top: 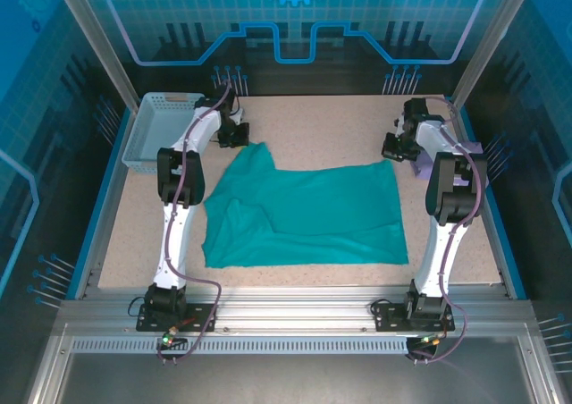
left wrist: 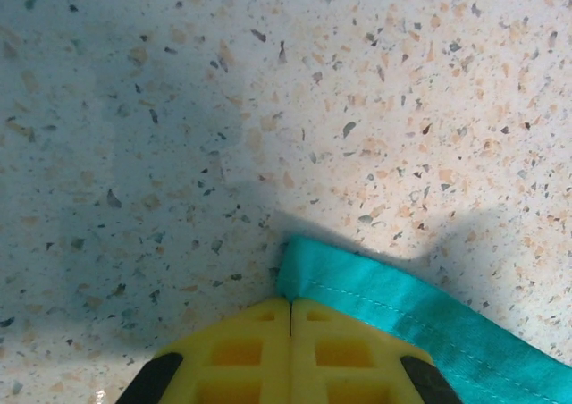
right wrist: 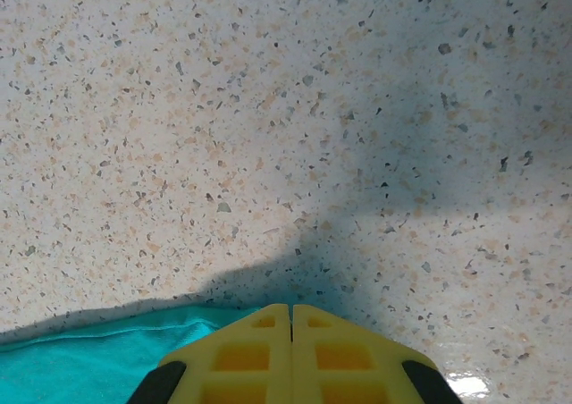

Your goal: Fold the inside-out t-shirt

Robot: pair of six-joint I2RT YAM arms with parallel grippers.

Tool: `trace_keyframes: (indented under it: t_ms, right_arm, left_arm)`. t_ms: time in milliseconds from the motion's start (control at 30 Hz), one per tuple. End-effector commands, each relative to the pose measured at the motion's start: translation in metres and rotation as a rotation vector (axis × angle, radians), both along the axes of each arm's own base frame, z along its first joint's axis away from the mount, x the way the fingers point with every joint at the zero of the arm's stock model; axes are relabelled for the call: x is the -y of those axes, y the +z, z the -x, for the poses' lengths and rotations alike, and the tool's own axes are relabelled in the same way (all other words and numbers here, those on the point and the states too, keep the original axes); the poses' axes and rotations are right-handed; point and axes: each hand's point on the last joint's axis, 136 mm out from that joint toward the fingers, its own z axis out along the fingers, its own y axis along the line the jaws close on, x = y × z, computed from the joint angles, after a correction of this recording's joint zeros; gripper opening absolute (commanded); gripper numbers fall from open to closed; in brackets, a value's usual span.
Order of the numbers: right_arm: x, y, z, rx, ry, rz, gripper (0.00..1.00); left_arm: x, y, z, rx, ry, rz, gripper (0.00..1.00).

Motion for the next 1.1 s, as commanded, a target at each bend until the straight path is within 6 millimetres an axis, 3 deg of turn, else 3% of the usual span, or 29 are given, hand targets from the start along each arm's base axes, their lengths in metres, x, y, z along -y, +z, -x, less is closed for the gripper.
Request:
trace_keyframes:
  t_ms: [0, 100, 233, 400, 633, 900, 1067]
  right_arm:
    - [0.003, 0.026, -0.009, 0.065, 0.028, 0.01, 0.0]
    - [0.008, 0.04, -0.009, 0.112, 0.04, 0.046, 0.0]
    - [0.013, 0.055, -0.002, 0.156, 0.047, 0.087, 0.0]
    - [0.015, 0.058, 0.015, 0.174, 0.034, 0.106, 0.0]
    - [0.02, 0.055, 0.058, 0.151, -0.023, 0.129, 0.0]
    - [0.025, 0.048, 0.11, 0.113, -0.086, 0.149, 0.0]
    - [0.019, 0.037, 0.136, 0.081, -0.099, 0.113, 0.0]
  left_arm:
    - [0.0, 0.031, -0.007, 0.076, -0.01, 0.016, 0.0]
    - [-0.004, 0.067, -0.007, 0.173, 0.004, 0.034, 0.0]
    - [-0.002, 0.114, 0.007, 0.285, 0.037, 0.101, 0.0]
    - [0.003, 0.146, 0.037, 0.371, 0.08, 0.199, 0.0]
    - [0.003, 0.165, 0.101, 0.422, 0.154, 0.297, 0.0]
    - [-0.005, 0.157, 0.18, 0.41, 0.223, 0.314, 0.0]
    - [-0.007, 0.156, 0.217, 0.405, 0.236, 0.327, 0.0]
